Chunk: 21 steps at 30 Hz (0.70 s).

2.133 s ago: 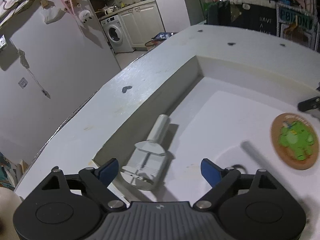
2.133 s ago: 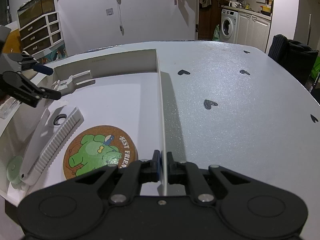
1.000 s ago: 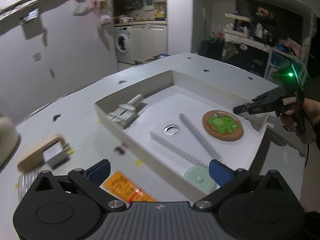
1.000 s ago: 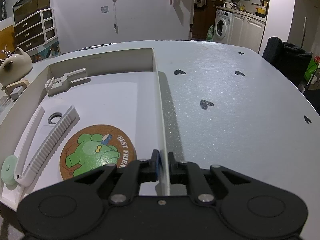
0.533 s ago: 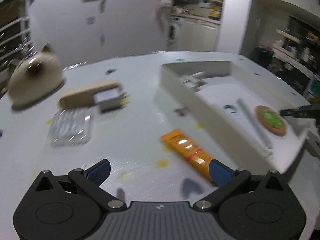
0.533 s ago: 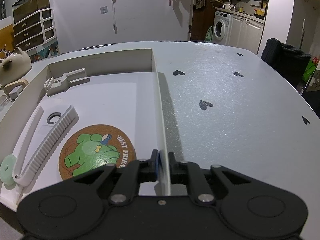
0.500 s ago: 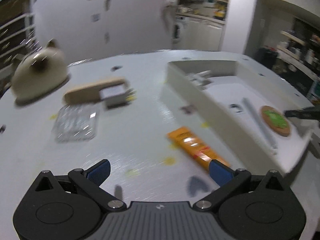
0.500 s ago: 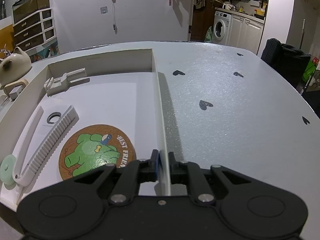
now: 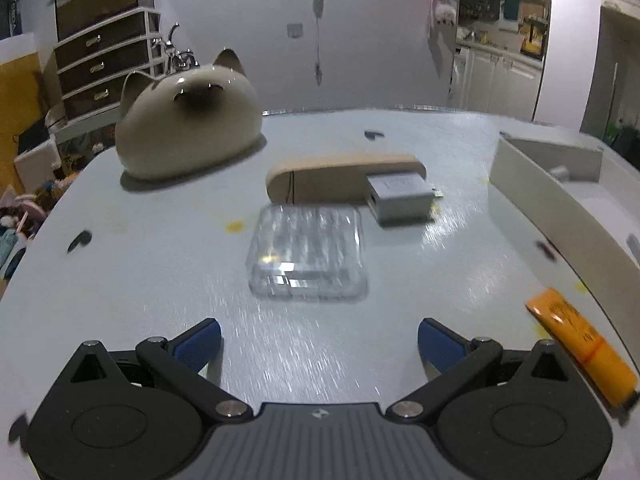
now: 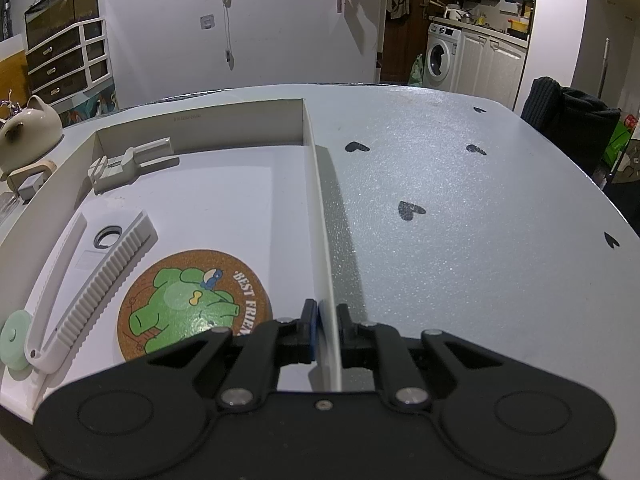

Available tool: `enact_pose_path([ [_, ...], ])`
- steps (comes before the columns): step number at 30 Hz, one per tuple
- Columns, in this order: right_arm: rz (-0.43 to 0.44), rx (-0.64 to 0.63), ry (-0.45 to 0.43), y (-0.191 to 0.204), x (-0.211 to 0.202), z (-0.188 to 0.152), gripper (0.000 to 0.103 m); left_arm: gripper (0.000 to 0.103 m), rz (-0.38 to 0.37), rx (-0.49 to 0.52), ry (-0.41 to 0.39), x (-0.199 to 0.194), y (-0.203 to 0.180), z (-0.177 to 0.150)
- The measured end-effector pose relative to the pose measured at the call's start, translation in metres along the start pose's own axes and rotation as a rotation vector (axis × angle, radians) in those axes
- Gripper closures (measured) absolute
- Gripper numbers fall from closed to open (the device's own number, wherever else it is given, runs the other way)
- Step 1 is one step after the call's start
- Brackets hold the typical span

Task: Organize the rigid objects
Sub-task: 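Move the left tool back toward the clear plastic case, then grasp the clear plastic case with the left tool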

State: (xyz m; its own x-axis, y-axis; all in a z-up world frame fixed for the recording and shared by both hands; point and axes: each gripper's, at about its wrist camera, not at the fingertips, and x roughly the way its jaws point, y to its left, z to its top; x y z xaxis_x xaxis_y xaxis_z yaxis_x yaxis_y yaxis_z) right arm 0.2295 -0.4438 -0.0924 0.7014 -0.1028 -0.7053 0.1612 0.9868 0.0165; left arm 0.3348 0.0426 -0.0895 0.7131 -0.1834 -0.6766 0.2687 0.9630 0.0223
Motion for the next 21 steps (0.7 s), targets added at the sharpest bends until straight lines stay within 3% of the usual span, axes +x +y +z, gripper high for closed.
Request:
enact_pose_path([
  [14, -0.001, 0.004, -0.004, 0.0, 0.0, 0.0, 0.092, 0.0, 0.03, -0.019, -0.063, 0.041, -0.005, 0.03],
  [21, 0.001, 0.005, -0.005, 0.0, 0.0, 0.0, 0.092, 0.029, 0.024, -0.013, -0.099, 0.042, -0.01, 0.034],
])
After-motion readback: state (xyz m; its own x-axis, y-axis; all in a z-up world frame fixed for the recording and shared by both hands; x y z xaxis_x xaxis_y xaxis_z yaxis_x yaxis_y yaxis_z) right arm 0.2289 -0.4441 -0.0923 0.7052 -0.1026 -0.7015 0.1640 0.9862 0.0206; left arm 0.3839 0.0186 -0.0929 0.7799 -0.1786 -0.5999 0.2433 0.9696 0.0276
